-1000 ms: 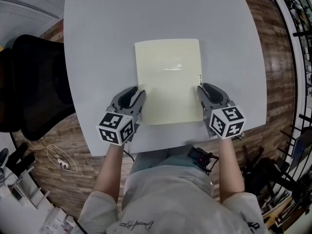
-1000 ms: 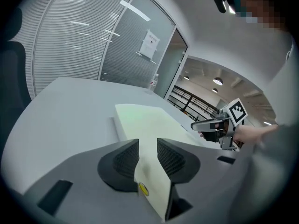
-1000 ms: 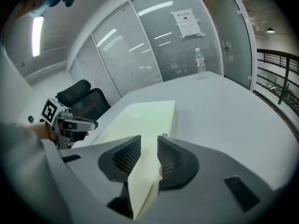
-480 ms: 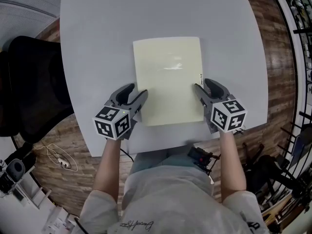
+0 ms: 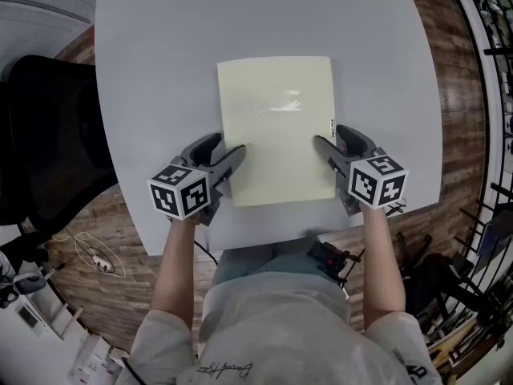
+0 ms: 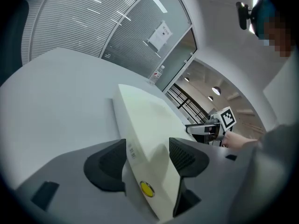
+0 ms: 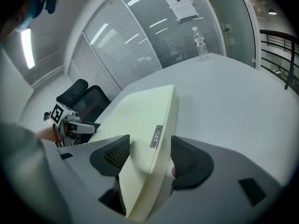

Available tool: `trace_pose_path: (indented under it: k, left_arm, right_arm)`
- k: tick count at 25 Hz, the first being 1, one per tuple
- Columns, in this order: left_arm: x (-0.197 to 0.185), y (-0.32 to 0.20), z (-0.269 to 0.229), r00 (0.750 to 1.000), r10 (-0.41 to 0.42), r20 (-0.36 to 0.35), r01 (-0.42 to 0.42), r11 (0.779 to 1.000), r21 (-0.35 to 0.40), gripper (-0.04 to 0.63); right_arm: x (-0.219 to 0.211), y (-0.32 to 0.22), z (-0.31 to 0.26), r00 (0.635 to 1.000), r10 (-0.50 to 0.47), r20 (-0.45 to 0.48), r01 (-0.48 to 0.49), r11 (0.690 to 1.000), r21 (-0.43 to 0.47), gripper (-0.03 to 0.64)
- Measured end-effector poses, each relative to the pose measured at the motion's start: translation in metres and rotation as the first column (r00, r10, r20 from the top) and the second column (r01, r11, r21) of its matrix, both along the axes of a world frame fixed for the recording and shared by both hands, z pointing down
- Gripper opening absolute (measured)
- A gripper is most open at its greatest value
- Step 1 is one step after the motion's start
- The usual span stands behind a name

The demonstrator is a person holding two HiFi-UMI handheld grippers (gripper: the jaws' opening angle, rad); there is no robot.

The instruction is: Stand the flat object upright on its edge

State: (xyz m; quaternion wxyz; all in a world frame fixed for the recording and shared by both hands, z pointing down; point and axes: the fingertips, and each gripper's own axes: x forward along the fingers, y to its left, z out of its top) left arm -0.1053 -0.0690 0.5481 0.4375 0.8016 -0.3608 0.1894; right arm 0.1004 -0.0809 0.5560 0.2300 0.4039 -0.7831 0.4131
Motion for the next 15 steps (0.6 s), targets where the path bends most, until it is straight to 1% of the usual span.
trace_pose_path:
  k: [4, 8, 10, 15]
  left_arm:
    - [0.000, 0.002, 0.006, 0.999, -0.013, -0.038, 0.011, 0.999, -0.044, 0.301]
    - [0.000, 0.002, 0.011, 0.996, -0.030, -0.079, 0.023, 0.996, -0.088, 0.301]
    - [0.001, 0.002, 0.014, 0.996, -0.029, -0.081, 0.021, 0.995, -0.099, 0.301]
    - [0.002, 0.004, 0.014, 0.998, -0.006, -0.060, 0.000, 0.994, -0.108, 0.301]
  right_arm:
    - [0.000, 0.002, 0.003, 1.000, -0.003, 0.016, 0.003, 1.000, -0.031, 0.279]
    - [-0.002, 0.002, 0.007, 0.999, -0.032, 0.033, 0.034, 0.997, -0.076, 0.279]
    - [-0.003, 0.001, 0.008, 0.998, -0.056, 0.032, 0.059, 0.995, -0.086, 0.279]
    - [-0.006, 0.002, 0.007, 0.995, -0.104, 0.009, 0.104, 0.990, -0.092, 0.279]
